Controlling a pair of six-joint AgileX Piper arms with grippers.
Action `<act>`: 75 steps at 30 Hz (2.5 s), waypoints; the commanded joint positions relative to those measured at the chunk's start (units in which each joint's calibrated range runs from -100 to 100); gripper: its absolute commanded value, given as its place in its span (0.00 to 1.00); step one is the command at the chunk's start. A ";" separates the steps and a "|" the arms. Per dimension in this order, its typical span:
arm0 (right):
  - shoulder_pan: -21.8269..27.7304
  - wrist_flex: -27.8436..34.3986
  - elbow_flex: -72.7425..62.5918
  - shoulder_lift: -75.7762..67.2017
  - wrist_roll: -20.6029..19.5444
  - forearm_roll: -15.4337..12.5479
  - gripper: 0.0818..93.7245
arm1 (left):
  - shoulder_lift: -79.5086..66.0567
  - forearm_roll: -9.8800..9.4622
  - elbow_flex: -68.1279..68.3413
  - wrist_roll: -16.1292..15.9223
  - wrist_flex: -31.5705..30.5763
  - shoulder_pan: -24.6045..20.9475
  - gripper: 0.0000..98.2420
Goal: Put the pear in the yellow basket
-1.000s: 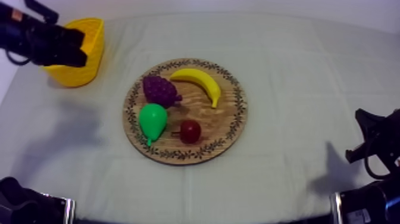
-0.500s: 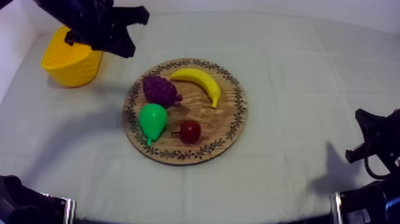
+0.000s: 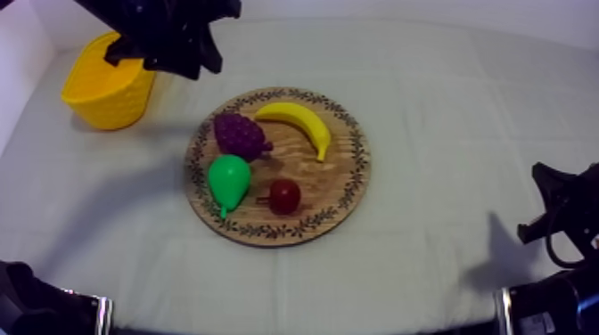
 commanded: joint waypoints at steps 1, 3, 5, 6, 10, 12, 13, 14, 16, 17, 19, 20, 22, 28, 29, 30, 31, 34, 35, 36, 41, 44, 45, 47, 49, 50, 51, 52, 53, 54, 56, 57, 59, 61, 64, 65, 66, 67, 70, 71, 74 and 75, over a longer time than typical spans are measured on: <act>0.01 -0.01 -0.02 -0.03 0.01 0.00 0.00 | 0.11 -0.05 0.30 0.24 -0.22 0.06 0.44; 0.01 -0.01 -0.02 -0.03 0.01 0.00 0.00 | 0.20 -0.01 0.74 0.25 -0.52 0.12 0.54; 0.01 -0.01 -0.02 -0.03 0.01 0.00 0.00 | 0.24 0.08 1.46 0.14 -1.02 0.15 0.64; 0.01 -0.01 -0.02 -0.03 0.01 0.00 0.00 | 0.28 0.17 1.82 0.00 -1.27 0.14 0.69; 0.01 -0.01 -0.02 -0.03 0.01 0.00 0.00 | 0.54 0.43 2.92 -0.26 -1.79 0.11 0.84; 0.01 -0.01 -0.02 -0.03 0.01 0.00 0.00 | 0.75 0.51 3.38 -0.14 -1.87 0.11 0.89; 0.01 -0.01 -0.02 -0.03 0.01 0.00 0.00 | 0.87 0.53 3.53 -0.07 -1.90 0.11 0.91; 0.01 -0.01 -0.02 -0.03 0.01 0.00 0.00 | 1.00 0.54 3.67 -0.02 -1.94 0.11 0.92; 0.01 -0.01 -0.02 -0.03 0.01 0.00 0.00 | 1.26 0.56 3.83 0.04 -2.01 0.13 0.95; 0.01 -0.01 -0.02 -0.03 0.01 0.00 0.00 | 1.43 0.57 3.88 0.05 -2.06 0.14 0.96; 0.01 -0.01 -0.02 -0.03 0.01 0.00 0.00 | 1.85 0.57 3.93 0.10 -2.15 0.16 0.97; 0.01 -0.01 -0.02 -0.03 0.01 0.00 0.00 | 2.08 0.58 3.98 0.10 -2.22 0.16 0.97; 0.01 -0.01 -0.02 -0.03 0.01 0.00 0.00 | 2.57 0.59 4.29 -0.03 -2.46 0.17 0.97; 0.01 -0.01 -0.02 -0.03 0.01 0.00 0.00 | 5.22 0.68 7.50 -0.47 -4.28 0.18 0.97; 0.01 -0.01 -0.02 -0.03 0.01 0.00 0.00 | 5.91 0.70 8.22 -0.55 -4.77 0.18 0.97; 0.01 -0.01 -0.02 -0.03 0.01 0.00 0.00 | 6.60 0.73 9.03 -0.63 -5.31 0.18 0.97; 0.01 -0.01 -0.02 -0.03 0.01 0.00 0.00 | 7.29 0.81 9.89 -0.75 -5.95 0.15 0.97; 0.01 -0.01 -0.02 -0.03 0.01 0.00 0.00 | 9.34 1.32 12.72 -1.41 -8.46 -0.15 0.97; 0.01 -0.01 -0.02 -0.03 0.01 0.00 0.00 | 10.04 1.54 13.61 -1.66 -9.30 -0.29 0.97; 0.01 -0.01 -0.02 -0.03 0.01 0.00 0.00 | 10.76 1.70 14.37 -1.87 -10.01 -0.39 0.97; 0.01 -0.01 -0.02 -0.03 0.01 0.00 0.00 | 14.12 2.13 16.71 -2.28 -12.43 -0.41 0.97; 0.01 -0.01 -0.02 -0.03 0.01 0.00 0.00 | 15.88 2.66 17.53 -2.64 -13.98 -0.36 0.97; 0.01 -0.01 -0.02 -0.03 0.01 0.00 0.00 | 16.48 2.87 17.76 -2.80 -14.50 -0.35 0.97; 0.01 -0.01 -0.02 -0.03 0.01 0.00 0.00 | 17.60 3.29 18.11 -3.16 -15.53 -0.34 0.97; 0.01 -0.01 -0.02 -0.03 0.01 0.00 0.00 | 18.78 3.65 18.27 -3.49 -16.38 -0.34 0.97; 0.01 -0.01 -0.02 -0.03 0.01 0.00 0.00 | 19.41 3.81 18.27 -3.66 -16.74 -0.33 0.97; 0.01 -0.01 -0.02 -0.03 0.01 0.00 0.00 | 20.06 3.97 18.21 -3.85 -17.08 -0.33 0.97; 0.01 -0.01 -0.02 -0.03 0.01 0.00 0.00 | 20.72 4.13 18.13 -4.05 -17.40 -0.33 0.97; 0.01 -0.01 -0.02 -0.03 0.01 0.00 0.00 | 21.39 4.25 18.00 -4.21 -17.67 -0.33 0.96; 0.01 -0.01 -0.02 -0.03 0.01 0.00 0.00 | 22.06 4.35 17.82 -4.33 -17.91 -0.33 0.96; 0.01 -0.01 -0.02 -0.03 0.01 0.00 0.00 | 23.45 4.50 17.32 -4.57 -18.32 -0.27 0.96; 0.01 -0.01 -0.02 -0.03 0.01 0.00 0.00 | 24.13 4.55 17.04 -4.66 -18.53 -0.22 0.96; 0.01 -0.01 -0.02 -0.03 0.01 0.00 0.00 | 25.41 4.62 16.55 -4.76 -18.83 -0.17 0.95; 0.01 -0.01 -0.02 -0.03 0.01 0.00 0.00 | 26.39 4.68 16.29 -4.78 -19.01 -0.16 0.92; 0.01 -0.01 -0.02 -0.03 0.01 0.00 0.00 | 27.17 4.75 16.16 -4.79 -19.13 -0.18 0.83; 0.01 -0.01 -0.02 -0.03 0.01 0.00 0.00 | 27.30 4.76 16.16 -4.77 -19.15 -0.18 0.79; 0.01 -0.01 -0.02 -0.03 0.01 0.00 0.00 | 27.37 4.76 16.16 -4.76 -19.16 -0.18 0.76; 0.01 -0.01 -0.02 -0.03 0.01 0.00 0.00 | 27.41 4.77 16.19 -4.76 -19.17 -0.16 0.73; 0.01 -0.01 -0.02 -0.03 0.01 0.00 0.00 | 27.35 4.74 16.27 -4.53 -19.18 -0.11 0.64; 0.01 -0.01 -0.02 -0.03 0.01 0.00 0.00 | 27.30 4.71 16.34 -4.41 -19.19 -0.09 0.61; 0.01 -0.01 -0.02 -0.03 0.01 0.00 0.00 | 27.08 4.63 16.60 -4.12 -19.19 -0.04 0.57; 0.01 -0.01 -0.02 -0.03 0.01 0.00 0.00 | 26.98 4.60 16.67 -4.07 -19.19 -0.02 0.56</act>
